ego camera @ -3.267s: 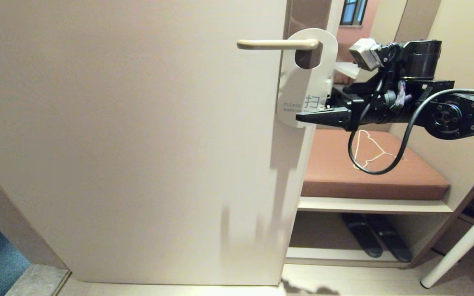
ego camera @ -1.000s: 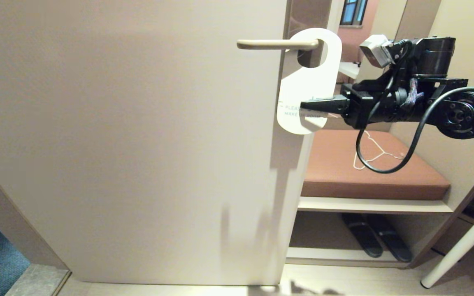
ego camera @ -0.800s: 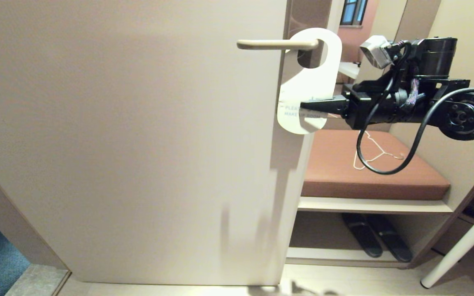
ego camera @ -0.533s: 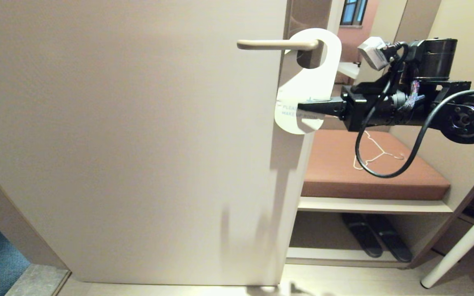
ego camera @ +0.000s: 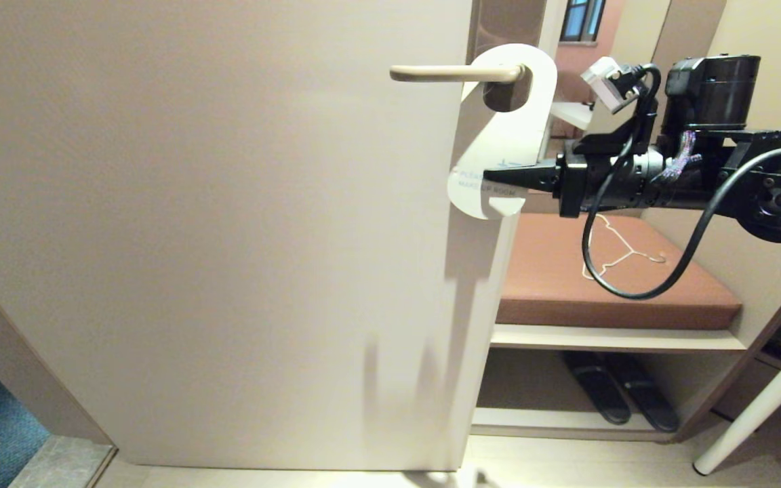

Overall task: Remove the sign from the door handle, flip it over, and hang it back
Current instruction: Take down the sign

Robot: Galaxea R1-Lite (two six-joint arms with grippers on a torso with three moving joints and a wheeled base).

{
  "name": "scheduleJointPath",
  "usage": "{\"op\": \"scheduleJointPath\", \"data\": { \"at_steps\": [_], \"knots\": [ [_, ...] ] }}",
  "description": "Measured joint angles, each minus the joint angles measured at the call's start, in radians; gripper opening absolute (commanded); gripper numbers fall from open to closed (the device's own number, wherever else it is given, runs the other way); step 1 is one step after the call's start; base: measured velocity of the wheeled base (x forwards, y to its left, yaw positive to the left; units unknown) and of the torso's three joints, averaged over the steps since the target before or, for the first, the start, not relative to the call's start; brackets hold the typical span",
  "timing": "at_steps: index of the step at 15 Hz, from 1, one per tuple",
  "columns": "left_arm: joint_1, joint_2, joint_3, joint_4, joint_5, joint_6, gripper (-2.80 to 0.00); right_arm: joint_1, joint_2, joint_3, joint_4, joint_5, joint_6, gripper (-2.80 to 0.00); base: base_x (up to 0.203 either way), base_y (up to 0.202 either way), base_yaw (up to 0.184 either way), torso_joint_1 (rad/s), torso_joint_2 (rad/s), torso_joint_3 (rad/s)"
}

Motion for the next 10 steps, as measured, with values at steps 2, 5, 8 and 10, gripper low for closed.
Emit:
{"op": "scheduleJointPath", "data": {
  "at_steps": [2,5,8,10],
  "knots": [
    [0.000,0.000,0.000,0.000,0.000,0.000,-2.80,0.021,-0.017,0.014,0.004,-0.066,0.020,-2.80,0.000,0.000,0.000,0.000,0.00,0.000],
    [0.000,0.000,0.000,0.000,0.000,0.000,-2.80,0.069,-0.042,0.020,0.005,-0.194,0.081,-2.80,0.000,0.000,0.000,0.000,0.00,0.000],
    [0.000,0.000,0.000,0.000,0.000,0.000,-2.80,0.116,-0.049,0.022,0.005,-0.326,0.087,-2.80,0.000,0.000,0.000,0.000,0.00,0.000],
    [0.000,0.000,0.000,0.000,0.000,0.000,-2.80,0.147,-0.050,0.023,0.002,-0.384,0.090,-2.80,0.000,0.000,0.000,0.000,0.00,0.000]
  ]
}}
